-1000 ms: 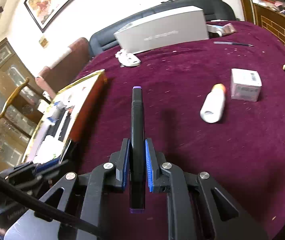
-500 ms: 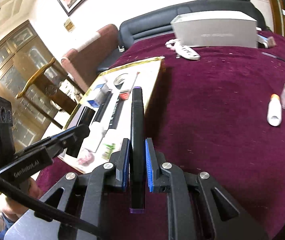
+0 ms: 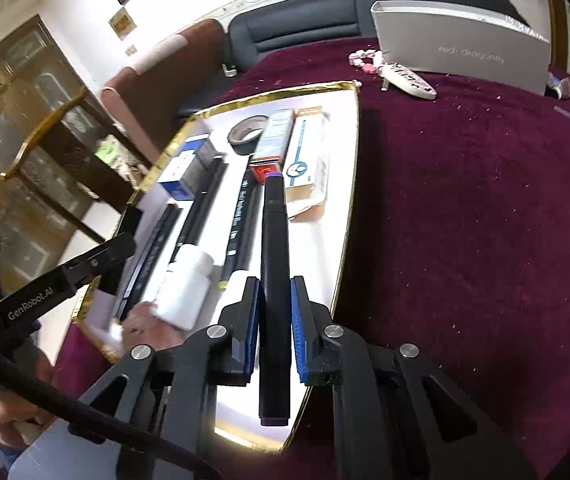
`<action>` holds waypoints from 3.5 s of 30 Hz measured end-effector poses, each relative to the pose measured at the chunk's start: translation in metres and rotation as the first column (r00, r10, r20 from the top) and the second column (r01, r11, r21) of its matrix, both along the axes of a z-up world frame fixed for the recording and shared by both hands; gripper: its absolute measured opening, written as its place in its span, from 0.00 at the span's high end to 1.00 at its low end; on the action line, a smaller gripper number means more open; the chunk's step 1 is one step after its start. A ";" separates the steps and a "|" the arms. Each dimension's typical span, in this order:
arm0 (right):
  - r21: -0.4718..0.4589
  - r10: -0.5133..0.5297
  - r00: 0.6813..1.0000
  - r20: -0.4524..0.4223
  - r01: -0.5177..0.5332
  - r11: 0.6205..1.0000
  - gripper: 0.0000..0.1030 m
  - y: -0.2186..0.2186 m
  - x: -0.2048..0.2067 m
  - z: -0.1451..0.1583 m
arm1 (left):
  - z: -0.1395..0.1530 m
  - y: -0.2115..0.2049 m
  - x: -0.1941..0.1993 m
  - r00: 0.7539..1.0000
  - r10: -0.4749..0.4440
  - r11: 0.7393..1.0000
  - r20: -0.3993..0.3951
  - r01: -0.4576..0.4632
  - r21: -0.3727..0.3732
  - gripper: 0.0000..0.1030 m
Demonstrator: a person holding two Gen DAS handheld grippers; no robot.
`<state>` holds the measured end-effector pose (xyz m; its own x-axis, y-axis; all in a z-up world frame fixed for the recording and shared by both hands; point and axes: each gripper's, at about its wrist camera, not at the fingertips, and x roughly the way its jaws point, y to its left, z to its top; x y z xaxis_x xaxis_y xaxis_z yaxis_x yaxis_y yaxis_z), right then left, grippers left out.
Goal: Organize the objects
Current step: 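Carry the tube into the tray and open the left gripper while the right gripper releases the marker there, then move back to the carpet and grasp the white orange-cap bottle with the left gripper, then grasp the white barcode box with the right gripper while the left gripper holds the bottle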
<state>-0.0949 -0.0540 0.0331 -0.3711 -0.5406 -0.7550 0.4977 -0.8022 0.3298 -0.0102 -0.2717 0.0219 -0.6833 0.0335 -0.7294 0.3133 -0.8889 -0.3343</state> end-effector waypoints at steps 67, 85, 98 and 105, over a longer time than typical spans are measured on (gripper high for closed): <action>-0.164 -0.584 0.812 0.025 0.579 0.798 0.57 0.317 -0.062 0.004 | 0.043 0.301 -0.103 0.839 -0.531 0.831 0.118 0.543 -0.124 0.70; -0.268 -0.593 0.801 0.083 0.591 0.761 0.57 0.339 -0.062 0.009 | -0.022 0.357 -0.192 0.852 -0.462 0.844 0.247 0.507 -0.173 0.78; -0.078 -0.550 0.834 -0.039 0.546 0.834 0.52 0.296 -0.067 0.002 | -0.028 0.272 -0.080 0.933 -0.337 0.889 0.127 0.360 -0.284 0.78; 0.078 -0.539 0.840 -0.070 0.543 0.836 0.40 0.263 -0.090 0.009 | -0.028 0.263 -0.083 0.935 -0.339 0.898 0.103 0.354 -0.260 0.78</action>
<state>-0.1850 0.2092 0.0426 -0.6176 -0.1740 -0.7670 -0.0123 -0.9730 0.2306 -0.0929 -0.0089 -0.0058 -0.6241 0.0576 -0.7792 -0.0200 -0.9981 -0.0578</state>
